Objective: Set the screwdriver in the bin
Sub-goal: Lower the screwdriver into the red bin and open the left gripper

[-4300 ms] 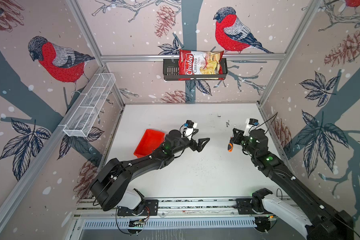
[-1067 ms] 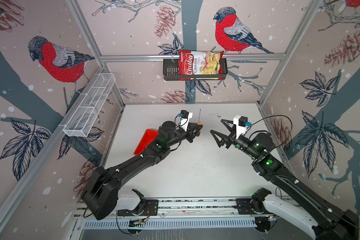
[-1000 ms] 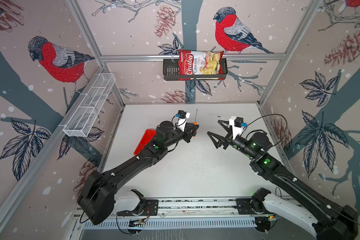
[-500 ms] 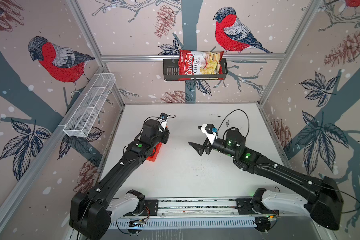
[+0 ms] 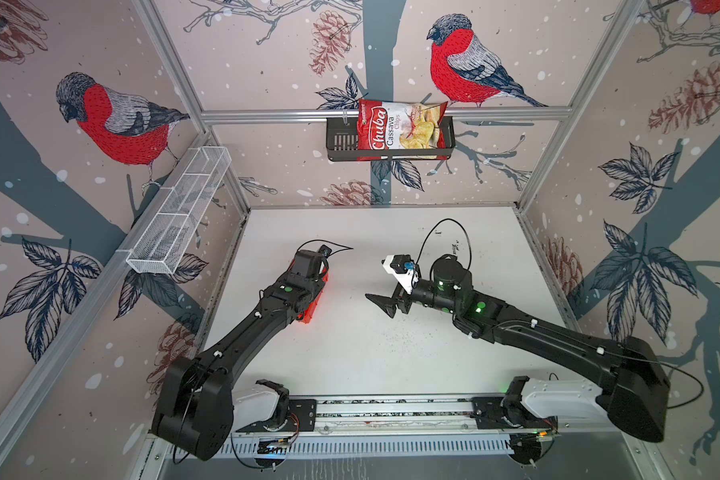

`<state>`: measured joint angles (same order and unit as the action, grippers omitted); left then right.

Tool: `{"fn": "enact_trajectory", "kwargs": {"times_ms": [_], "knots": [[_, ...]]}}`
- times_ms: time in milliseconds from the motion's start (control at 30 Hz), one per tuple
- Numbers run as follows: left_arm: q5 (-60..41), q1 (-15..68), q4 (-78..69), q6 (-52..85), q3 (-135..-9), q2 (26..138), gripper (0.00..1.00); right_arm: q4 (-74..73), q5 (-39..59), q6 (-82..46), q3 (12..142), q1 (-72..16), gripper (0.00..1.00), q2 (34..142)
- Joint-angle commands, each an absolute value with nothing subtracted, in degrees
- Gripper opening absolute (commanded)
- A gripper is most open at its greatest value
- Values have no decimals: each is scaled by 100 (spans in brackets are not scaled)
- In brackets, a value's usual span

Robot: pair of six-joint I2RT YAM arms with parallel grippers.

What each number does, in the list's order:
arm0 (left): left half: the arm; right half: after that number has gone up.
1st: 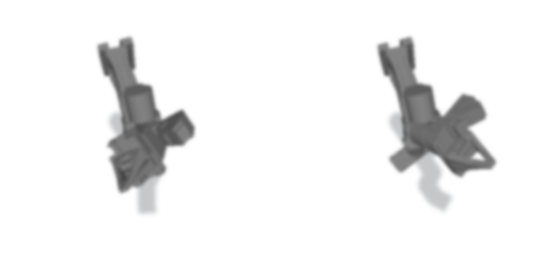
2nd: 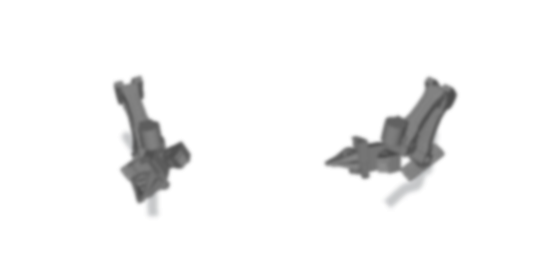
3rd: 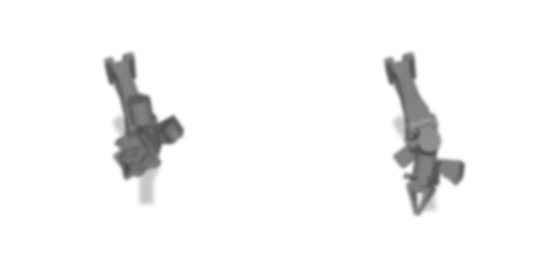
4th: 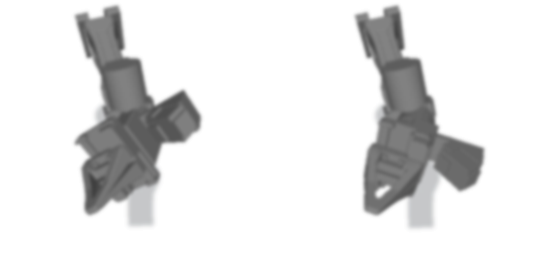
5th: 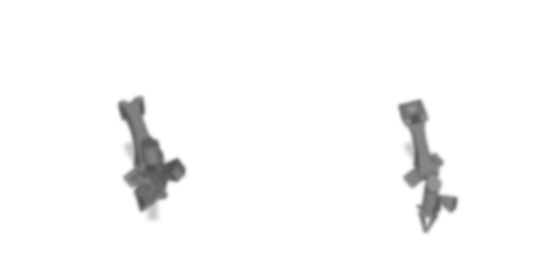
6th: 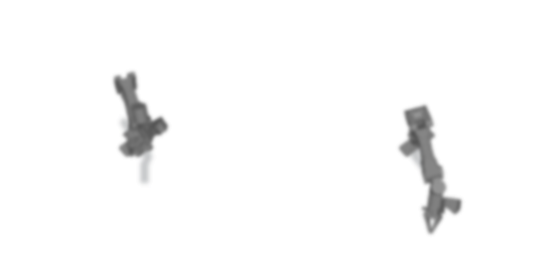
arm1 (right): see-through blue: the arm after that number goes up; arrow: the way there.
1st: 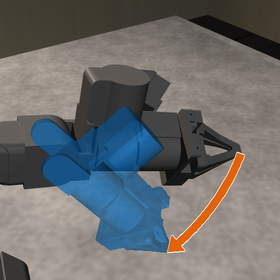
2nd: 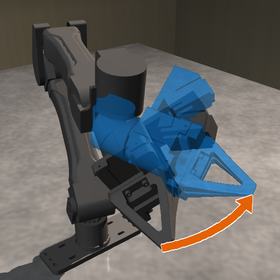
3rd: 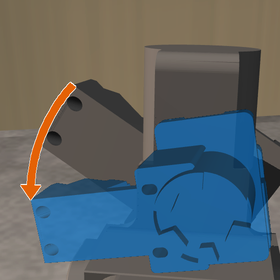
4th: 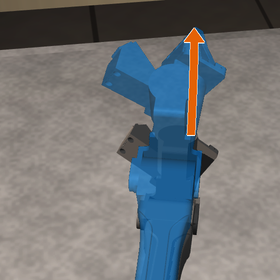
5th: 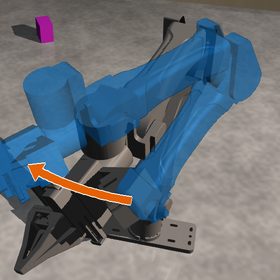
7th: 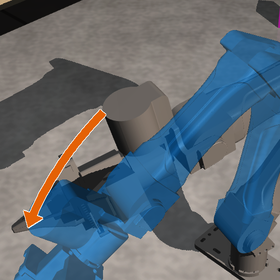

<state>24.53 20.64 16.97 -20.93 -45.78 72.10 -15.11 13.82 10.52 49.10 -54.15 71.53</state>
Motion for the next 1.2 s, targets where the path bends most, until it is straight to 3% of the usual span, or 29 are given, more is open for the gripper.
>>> {"fn": "enact_trajectory", "kwargs": {"times_ms": [0,833,1000,1167], "knots": [[2735,2024,1766,-2057,-4587,7493,3,-1602,1460,998,4905,-5429,100,7293],[2181,1564,2776,-1258,-5284,9334,4,-1424,1405,1135,4975,-5419,100,7418],[2175,1556,2817,-1230,-5317,9411,10,-1371,1367,1154,4997,-5418,100,7440],[2172,1561,2804,-1260,-5317,9340,23,-1383,1354,1136,4995,-5423,100,7444]]}}
